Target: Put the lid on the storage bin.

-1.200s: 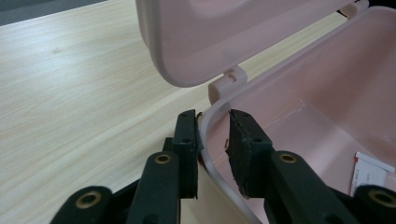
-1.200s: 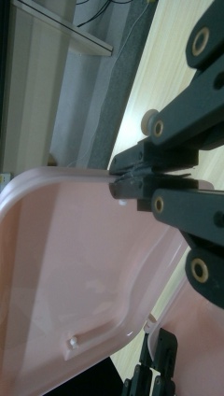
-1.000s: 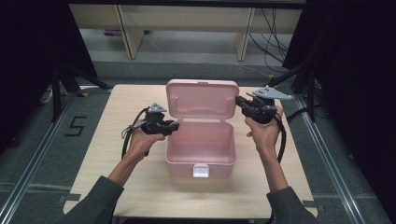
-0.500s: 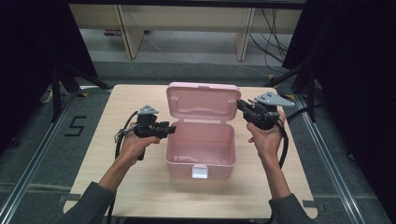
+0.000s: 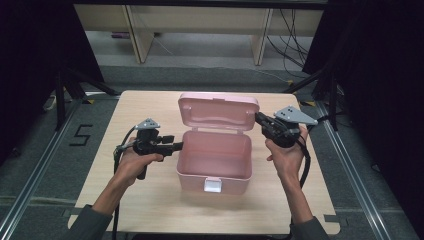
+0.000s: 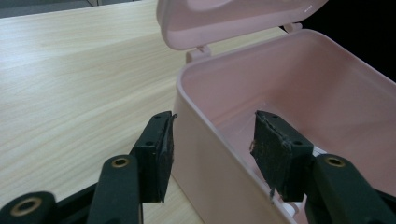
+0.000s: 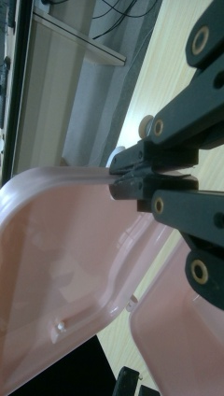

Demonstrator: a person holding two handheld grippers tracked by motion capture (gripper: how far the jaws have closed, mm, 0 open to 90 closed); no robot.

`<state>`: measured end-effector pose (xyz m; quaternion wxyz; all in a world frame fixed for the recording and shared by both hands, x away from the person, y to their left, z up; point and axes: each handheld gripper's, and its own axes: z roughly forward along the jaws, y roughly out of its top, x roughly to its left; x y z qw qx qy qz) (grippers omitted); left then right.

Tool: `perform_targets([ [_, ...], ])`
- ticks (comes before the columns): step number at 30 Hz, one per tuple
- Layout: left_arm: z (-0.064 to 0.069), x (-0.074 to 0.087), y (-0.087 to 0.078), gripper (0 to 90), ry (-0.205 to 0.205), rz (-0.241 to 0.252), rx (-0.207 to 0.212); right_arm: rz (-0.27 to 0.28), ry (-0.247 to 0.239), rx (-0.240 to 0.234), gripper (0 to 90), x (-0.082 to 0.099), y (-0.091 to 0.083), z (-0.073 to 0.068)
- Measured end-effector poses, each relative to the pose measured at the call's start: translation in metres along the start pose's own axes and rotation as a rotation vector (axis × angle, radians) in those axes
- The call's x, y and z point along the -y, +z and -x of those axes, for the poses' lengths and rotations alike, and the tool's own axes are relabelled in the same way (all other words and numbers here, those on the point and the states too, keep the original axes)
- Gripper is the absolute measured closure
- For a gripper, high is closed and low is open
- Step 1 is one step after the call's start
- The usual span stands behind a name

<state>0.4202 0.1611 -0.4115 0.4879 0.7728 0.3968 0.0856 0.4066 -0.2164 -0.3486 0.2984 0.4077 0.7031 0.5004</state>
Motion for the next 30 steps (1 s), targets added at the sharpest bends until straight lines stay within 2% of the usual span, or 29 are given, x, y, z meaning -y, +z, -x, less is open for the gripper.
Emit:
perform_targets([
  [1, 0.001, 0.001, -0.001, 47.5, 0.008, 0.001, 0.000, 0.012, -0.015, -0.005, 87.2, 0.001, 0.000, 0.000],
  [2, 0.003, 0.001, -0.001, 47.5, 0.006, 0.004, 0.000, 0.007, -0.005, -0.003, 87.1, 0.002, -0.001, -0.001],
  [4, 0.005, 0.002, -0.003, 47.4, 0.013, 0.004, 0.008, 0.012, -0.025, 0.006, 87.0, 0.003, -0.004, -0.001],
  [5, 0.006, 0.002, -0.004, 47.5, 0.015, 0.003, 0.015, 0.009, -0.018, -0.005, 86.9, 0.003, -0.004, -0.002],
  [6, 0.007, 0.002, -0.005, 47.4, 0.014, 0.001, 0.025, 0.020, -0.039, 0.001, 86.9, 0.004, -0.005, -0.001],
  [7, 0.008, 0.003, -0.006, 47.2, 0.012, 0.006, 0.026, 0.007, -0.016, -0.008, 86.8, 0.005, -0.006, -0.003],
  [9, 0.009, 0.005, -0.010, 46.7, 0.009, 0.001, 0.058, 0.025, -0.044, -0.002, 86.7, 0.006, -0.007, -0.002],
  [10, 0.008, 0.006, -0.012, 46.8, 0.008, 0.003, 0.068, 0.022, -0.032, -0.016, 86.6, 0.007, -0.008, -0.004],
  [11, 0.009, 0.007, -0.013, 46.8, 0.008, 0.009, 0.064, 0.021, -0.029, -0.006, 86.6, 0.008, -0.009, -0.004],
  [12, 0.009, 0.007, -0.015, 46.8, 0.012, 0.003, 0.068, 0.011, -0.010, -0.018, 86.5, 0.008, -0.010, -0.005],
  [13, 0.009, 0.008, -0.017, 46.8, 0.014, 0.005, 0.068, 0.018, -0.032, -0.010, 86.5, 0.009, -0.011, -0.005],
  [14, 0.010, 0.009, -0.019, 46.8, 0.017, 0.007, 0.062, 0.017, -0.012, -0.013, 86.5, 0.010, -0.012, -0.007],
  [15, 0.010, 0.010, -0.021, 46.8, 0.020, 0.003, 0.072, 0.024, -0.024, -0.018, 86.4, 0.011, -0.012, -0.006],
  [16, 0.010, 0.011, -0.023, 46.8, 0.018, 0.000, 0.070, 0.020, -0.005, -0.020, 86.4, 0.012, -0.013, -0.008],
  [21, 0.012, 0.018, -0.034, 46.4, 0.022, 0.003, 0.063, 0.031, -0.031, -0.011, 86.2, 0.015, -0.017, -0.008],
  [22, 0.011, 0.019, -0.036, 46.2, 0.030, 0.000, 0.065, 0.026, -0.008, -0.028, 86.1, 0.016, -0.017, -0.010],
  [23, 0.012, 0.020, -0.037, 46.0, 0.025, 0.006, 0.058, 0.015, -0.006, -0.027, 86.1, 0.016, -0.019, -0.010],
  [25, 0.013, 0.021, -0.040, 45.6, 0.029, 0.008, 0.052, 0.038, -0.015, -0.035, 86.0, 0.019, -0.019, -0.010],
  [26, 0.013, 0.022, -0.041, 45.5, 0.030, 0.008, 0.055, 0.029, -0.004, -0.040, 86.0, 0.019, -0.020, -0.010],
  [27, 0.013, 0.022, -0.041, 45.4, 0.038, 0.007, 0.056, 0.043, -0.020, -0.032, 86.0, 0.020, -0.021, -0.010],
  [28, 0.014, 0.022, -0.042, 45.3, 0.031, 0.006, 0.053, 0.033, -0.004, -0.032, 86.1, 0.020, -0.022, -0.012],
  [29, 0.015, 0.023, -0.042, 45.3, 0.036, 0.004, 0.054, 0.029, -0.016, -0.030, 86.2, 0.021, -0.023, -0.011],
  [30, 0.015, 0.023, -0.042, 45.3, 0.041, 0.006, 0.059, 0.029, 0.004, -0.033, 86.4, 0.022, -0.024, -0.013],
])
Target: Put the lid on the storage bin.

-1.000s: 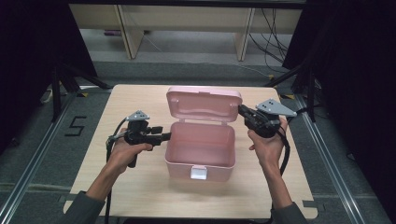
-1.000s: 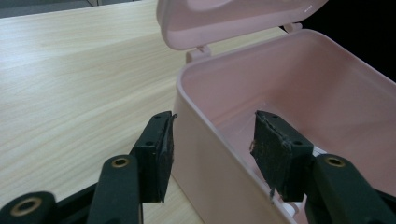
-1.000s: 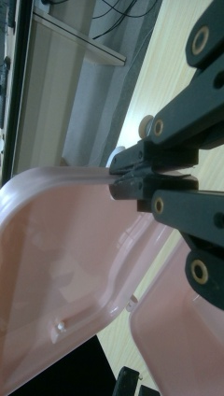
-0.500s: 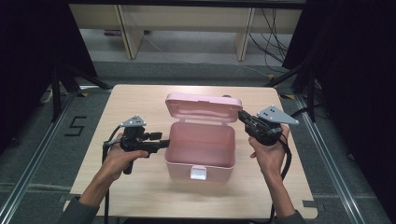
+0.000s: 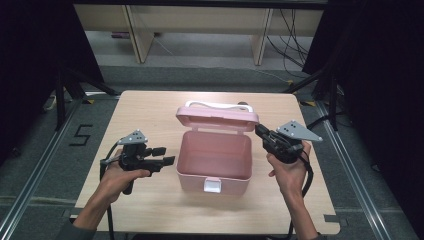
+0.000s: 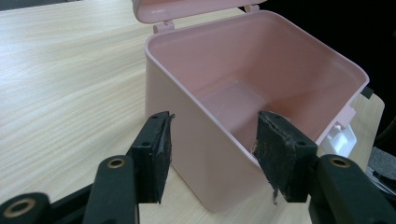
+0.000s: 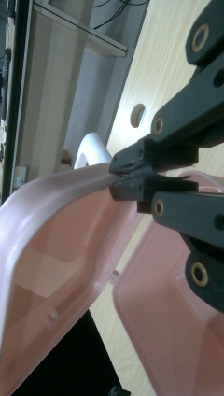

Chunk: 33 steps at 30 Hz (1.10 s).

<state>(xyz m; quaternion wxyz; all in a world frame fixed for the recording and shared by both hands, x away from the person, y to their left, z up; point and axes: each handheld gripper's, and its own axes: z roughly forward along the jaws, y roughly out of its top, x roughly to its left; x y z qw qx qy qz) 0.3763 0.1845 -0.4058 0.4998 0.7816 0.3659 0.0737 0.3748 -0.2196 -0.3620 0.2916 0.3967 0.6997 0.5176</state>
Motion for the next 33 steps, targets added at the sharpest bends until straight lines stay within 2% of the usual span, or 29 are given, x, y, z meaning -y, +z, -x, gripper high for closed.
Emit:
perform_targets([
  [4, 0.001, 0.003, 0.000, 45.4, -0.006, -0.013, -0.005, 0.002, 0.022, -0.019, 87.7, 0.003, -0.003, 0.000],
  [5, 0.000, 0.004, 0.000, 45.5, -0.003, -0.014, 0.002, 0.024, -0.011, -0.002, 87.7, 0.004, -0.003, 0.002],
  [7, 0.000, 0.006, 0.000, 45.5, -0.003, -0.018, -0.004, 0.003, 0.025, -0.024, 87.7, 0.005, -0.003, 0.000],
  [12, -0.002, 0.010, -0.001, 45.3, -0.016, -0.026, -0.011, 0.011, 0.030, -0.018, 87.8, 0.006, -0.004, -0.001],
  [13, -0.002, 0.011, -0.002, 45.2, -0.019, -0.023, -0.010, 0.011, 0.015, -0.019, 88.1, 0.007, -0.004, 0.000],
  [15, -0.003, 0.012, -0.003, 45.0, -0.017, -0.021, -0.016, 0.006, 0.024, -0.024, 89.4, 0.008, -0.005, 0.001],
  [16, -0.003, 0.012, -0.003, 45.0, -0.017, -0.020, -0.015, -0.005, 0.049, -0.037, 89.4, 0.010, -0.005, 0.001],
  [22, -0.002, 0.014, -0.002, 44.7, -0.013, -0.025, -0.017, -0.012, 0.069, -0.048, 88.2, 0.016, -0.003, 0.000],
  [24, -0.002, 0.014, -0.002, 44.7, -0.014, -0.023, -0.017, 0.000, 0.050, -0.043, 87.7, 0.016, -0.004, 0.001],
  [25, -0.003, 0.014, -0.003, 44.6, -0.013, -0.025, -0.016, -0.006, 0.073, -0.055, 87.0, 0.015, -0.004, -0.001],
  [28, -0.002, 0.015, -0.003, 44.6, -0.017, -0.025, -0.029, 0.005, 0.055, -0.030, 82.0, 0.013, -0.007, 0.000],
  [29, -0.002, 0.015, -0.003, 44.5, -0.019, -0.027, -0.026, 0.003, 0.066, -0.027, 81.5, 0.012, -0.008, 0.000],
  [30, -0.002, 0.015, -0.003, 44.3, -0.021, -0.028, -0.026, 0.012, 0.047, -0.019, 80.0, 0.012, -0.008, 0.001],
  [31, -0.002, 0.016, -0.003, 44.2, -0.019, -0.029, -0.026, 0.006, 0.059, -0.006, 77.0, 0.011, -0.009, -0.001],
  [33, -0.002, 0.016, -0.003, 44.0, -0.017, -0.031, -0.026, 0.017, 0.048, 0.005, 72.9, 0.009, -0.009, 0.000],
])
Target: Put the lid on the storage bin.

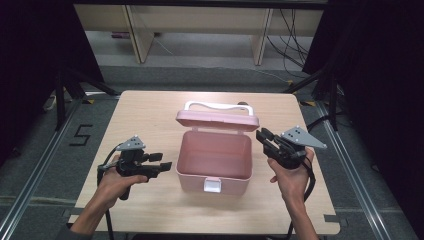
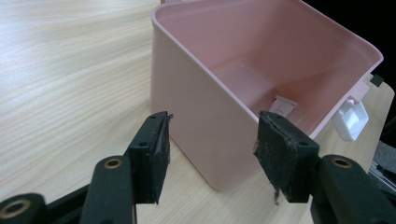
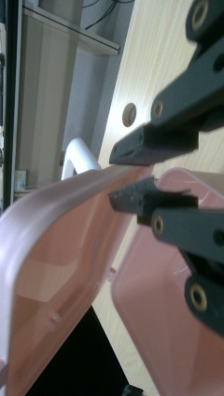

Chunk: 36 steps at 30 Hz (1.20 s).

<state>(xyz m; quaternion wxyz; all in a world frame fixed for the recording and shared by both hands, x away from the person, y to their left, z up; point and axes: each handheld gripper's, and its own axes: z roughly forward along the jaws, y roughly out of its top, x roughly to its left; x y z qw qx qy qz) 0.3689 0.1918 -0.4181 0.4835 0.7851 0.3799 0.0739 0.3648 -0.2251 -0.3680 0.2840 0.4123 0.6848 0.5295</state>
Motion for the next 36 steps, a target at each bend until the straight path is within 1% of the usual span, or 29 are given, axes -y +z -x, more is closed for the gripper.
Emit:
perform_targets([
  [2, 0.000, 0.000, 0.000, 43.9, -0.003, 0.002, -0.002, 0.002, 0.010, 0.002, 65.4, -0.003, 0.000, -0.001],
  [3, 0.000, 0.000, 0.000, 43.7, -0.003, 0.003, -0.003, 0.005, -0.005, 0.020, 62.0, -0.006, 0.000, -0.001],
  [4, 0.000, 0.000, 0.000, 43.7, -0.002, 0.006, -0.001, 0.012, 0.000, 0.028, 60.0, -0.008, 0.000, -0.002],
  [6, 0.000, 0.000, 0.000, 43.6, 0.005, 0.003, -0.002, 0.014, -0.023, 0.012, 59.8, -0.013, 0.001, -0.002],
  [10, 0.000, 0.001, 0.001, 43.4, 0.010, -0.002, 0.000, -0.013, -0.035, 0.007, 57.8, -0.021, 0.004, -0.007],
  [11, -0.001, 0.000, 0.001, 43.4, 0.010, -0.006, 0.004, -0.015, -0.064, 0.007, 58.2, -0.022, 0.005, -0.005],
  [12, -0.001, 0.000, 0.001, 43.3, 0.010, -0.005, 0.003, -0.016, -0.051, 0.004, 59.2, -0.023, 0.007, -0.006],
  [13, 0.000, 0.000, 0.001, 43.2, 0.011, -0.005, 0.002, -0.019, -0.051, -0.002, 59.3, -0.024, 0.008, -0.006],
  [14, 0.000, 0.001, 0.001, 43.2, 0.012, -0.005, 0.003, -0.009, -0.070, 0.010, 60.0, -0.025, 0.010, -0.004],
  [15, -0.001, 0.001, 0.001, 43.2, 0.012, -0.005, 0.003, -0.019, -0.060, 0.008, 60.2, -0.025, 0.010, -0.005],
  [16, -0.001, 0.001, 0.001, 43.1, 0.011, -0.005, 0.002, -0.010, -0.073, 0.011, 60.0, -0.025, 0.011, -0.003],
  [17, -0.001, 0.001, 0.001, 43.0, 0.009, -0.005, 0.007, -0.022, -0.043, 0.002, 59.9, -0.025, 0.012, -0.004],
  [18, -0.002, 0.001, 0.001, 42.9, 0.011, -0.006, 0.005, -0.008, -0.049, 0.000, 59.9, -0.025, 0.013, -0.002],
  [19, -0.001, 0.001, 0.001, 42.9, 0.011, -0.009, 0.002, -0.016, -0.025, -0.006, 59.9, -0.025, 0.013, -0.002],
  [20, -0.001, 0.002, 0.001, 42.9, 0.008, 0.000, -0.002, -0.014, -0.015, -0.014, 59.7, -0.025, 0.014, -0.001],
  [21, 0.000, 0.002, 0.001, 42.8, 0.003, -0.004, -0.004, -0.010, -0.024, -0.017, 58.6, -0.025, 0.015, 0.000],
  [22, 0.000, 0.002, 0.002, 42.8, 0.005, -0.007, -0.003, -0.005, -0.012, -0.023, 58.3, -0.026, 0.016, 0.001],
  [23, -0.001, 0.002, 0.001, 42.7, 0.012, -0.011, 0.001, 0.008, -0.025, -0.030, 59.0, -0.026, 0.017, 0.003],
  [24, 0.000, 0.002, 0.002, 42.7, 0.008, -0.009, 0.007, -0.001, -0.009, -0.042, 60.1, -0.026, 0.017, 0.002],
  [25, 0.000, 0.002, 0.001, 42.7, 0.016, -0.013, 0.003, -0.004, -0.004, -0.046, 62.7, -0.025, 0.017, 0.001],
  [27, 0.000, 0.002, 0.002, 42.6, 0.008, -0.009, 0.005, -0.009, -0.040, -0.052, 67.9, -0.026, 0.016, 0.001],
  [28, -0.001, 0.002, 0.001, 42.6, 0.016, -0.016, 0.003, 0.004, -0.060, -0.056, 68.1, -0.026, 0.017, 0.001],
  [29, -0.001, 0.002, 0.001, 42.5, 0.013, -0.015, 0.004, -0.004, -0.050, -0.058, 68.7, -0.025, 0.016, -0.002],
  [30, -0.001, 0.002, 0.001, 42.5, 0.013, -0.015, 0.005, -0.002, -0.069, -0.047, 69.9, -0.026, 0.014, -0.002],
  [31, -0.001, 0.002, 0.001, 42.4, 0.012, -0.015, 0.005, -0.012, -0.059, -0.048, 71.4, -0.025, 0.013, -0.003],
  [33, -0.001, 0.002, 0.001, 42.5, 0.008, -0.015, 0.004, 0.000, -0.058, -0.043, 73.2, -0.024, 0.010, -0.003],
  [34, -0.001, 0.003, 0.002, 42.4, 0.008, -0.010, 0.000, 0.003, -0.052, -0.050, 74.2, -0.023, 0.009, -0.003],
  [35, -0.001, 0.003, 0.002, 42.4, 0.010, -0.011, 0.001, -0.002, -0.052, -0.050, 74.9, -0.021, 0.008, -0.004],
  [36, -0.001, 0.003, 0.002, 42.5, 0.011, -0.012, 0.001, 0.002, -0.054, -0.040, 75.4, -0.020, 0.006, -0.004],
])
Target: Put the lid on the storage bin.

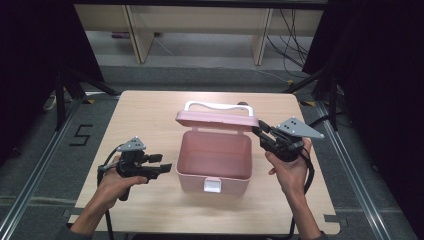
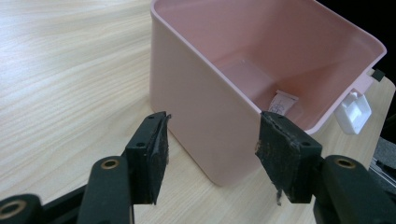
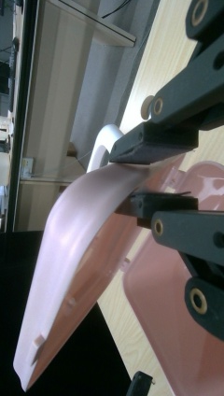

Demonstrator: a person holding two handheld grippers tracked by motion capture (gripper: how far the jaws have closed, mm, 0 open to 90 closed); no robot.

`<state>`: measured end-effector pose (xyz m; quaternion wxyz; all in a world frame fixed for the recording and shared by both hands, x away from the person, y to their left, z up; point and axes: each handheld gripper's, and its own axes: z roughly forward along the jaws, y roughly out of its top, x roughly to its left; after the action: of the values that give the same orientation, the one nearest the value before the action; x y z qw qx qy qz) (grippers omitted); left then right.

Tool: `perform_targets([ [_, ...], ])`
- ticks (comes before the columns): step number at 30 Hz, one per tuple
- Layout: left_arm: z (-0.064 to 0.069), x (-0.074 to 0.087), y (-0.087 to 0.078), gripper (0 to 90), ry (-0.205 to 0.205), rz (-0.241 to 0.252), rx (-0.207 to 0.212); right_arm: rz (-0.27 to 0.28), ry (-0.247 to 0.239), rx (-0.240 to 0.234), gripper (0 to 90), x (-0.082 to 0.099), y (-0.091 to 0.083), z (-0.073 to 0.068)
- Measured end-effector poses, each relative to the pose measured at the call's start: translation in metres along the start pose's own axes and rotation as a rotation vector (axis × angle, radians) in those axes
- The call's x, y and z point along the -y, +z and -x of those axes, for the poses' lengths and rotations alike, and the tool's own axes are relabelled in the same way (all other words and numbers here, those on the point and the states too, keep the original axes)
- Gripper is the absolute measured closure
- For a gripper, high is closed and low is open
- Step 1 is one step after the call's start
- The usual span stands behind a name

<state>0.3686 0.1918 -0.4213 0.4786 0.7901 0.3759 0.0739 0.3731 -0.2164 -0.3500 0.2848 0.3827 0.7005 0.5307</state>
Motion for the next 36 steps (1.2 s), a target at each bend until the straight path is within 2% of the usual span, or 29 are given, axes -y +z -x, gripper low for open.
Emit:
perform_targets([
  [1, 0.000, 0.000, 0.000, 42.5, 0.000, 0.000, 0.000, -0.005, -0.002, -0.009, 76.0, 0.001, -0.001, 0.000],
  [2, 0.000, 0.000, 0.000, 42.5, 0.000, -0.004, 0.003, 0.011, -0.025, 0.002, 76.5, 0.001, -0.001, 0.002],
  [3, 0.001, 0.000, 0.000, 42.5, -0.008, 0.001, 0.006, 0.002, -0.006, -0.002, 76.8, 0.001, -0.002, 0.000],
  [5, 0.001, 0.000, 0.000, 42.5, -0.006, 0.002, 0.012, -0.009, -0.011, 0.006, 77.2, 0.002, -0.003, -0.003],
  [7, 0.001, 0.000, -0.001, 42.5, -0.005, 0.001, 0.011, 0.015, -0.017, 0.007, 77.5, 0.004, -0.003, -0.003],
  [8, 0.001, 0.000, -0.001, 42.5, -0.005, 0.001, 0.009, -0.008, -0.011, 0.014, 77.9, 0.005, -0.005, -0.005],
  [11, 0.001, 0.001, -0.001, 42.5, -0.008, 0.000, 0.002, 0.001, -0.014, 0.019, 77.9, 0.009, -0.007, -0.008],
  [12, 0.001, 0.001, -0.001, 42.5, -0.006, -0.003, 0.000, 0.006, -0.043, 0.032, 77.8, 0.010, -0.008, -0.007],
  [13, 0.002, 0.001, -0.001, 42.5, -0.006, 0.003, 0.001, 0.015, -0.049, 0.028, 77.6, 0.011, -0.009, -0.007],
  [16, 0.001, 0.001, -0.002, 42.5, 0.001, -0.004, 0.012, 0.000, -0.014, 0.015, 77.0, 0.017, -0.012, -0.012],
  [19, 0.002, 0.001, -0.002, 42.5, 0.001, -0.002, 0.008, 0.006, -0.015, 0.011, 76.9, 0.022, -0.015, -0.013],
  [20, 0.002, 0.001, -0.002, 42.6, 0.001, -0.002, 0.009, -0.004, 0.006, -0.002, 76.7, 0.024, -0.016, -0.014],
  [22, 0.002, 0.002, -0.002, 42.6, -0.001, -0.002, 0.009, 0.007, -0.001, -0.001, 76.5, 0.028, -0.017, -0.014],
  [25, 0.002, 0.003, -0.003, 42.5, -0.001, 0.003, 0.005, -0.012, 0.018, -0.004, 76.2, 0.032, -0.019, -0.016],
  [26, 0.001, 0.003, -0.004, 42.5, -0.001, -0.004, 0.009, -0.006, -0.001, 0.003, 76.0, 0.032, -0.020, -0.015],
  [28, 0.000, 0.003, -0.005, 42.4, -0.011, 0.000, 0.007, -0.003, 0.030, -0.017, 75.7, 0.035, -0.019, -0.017],
  [30, -0.001, 0.004, -0.007, 42.5, -0.007, 0.000, 0.005, -0.013, 0.016, -0.006, 74.3, 0.037, -0.021, -0.018],
  [31, -0.001, 0.005, -0.007, 42.4, -0.019, 0.007, 0.000, -0.024, 0.024, -0.004, 73.7, 0.039, -0.022, -0.019],
  [32, -0.003, 0.005, -0.008, 42.4, -0.011, 0.001, 0.005, -0.008, 0.025, -0.015, 73.3, 0.041, -0.020, -0.019],
  [34, -0.003, 0.006, -0.009, 42.4, -0.016, 0.007, -0.005, -0.014, 0.039, -0.019, 72.3, 0.044, -0.020, -0.019],
  [36, -0.003, 0.007, -0.009, 42.4, -0.014, 0.001, -0.005, -0.020, 0.024, -0.011, 71.7, 0.047, -0.021, -0.019],
])
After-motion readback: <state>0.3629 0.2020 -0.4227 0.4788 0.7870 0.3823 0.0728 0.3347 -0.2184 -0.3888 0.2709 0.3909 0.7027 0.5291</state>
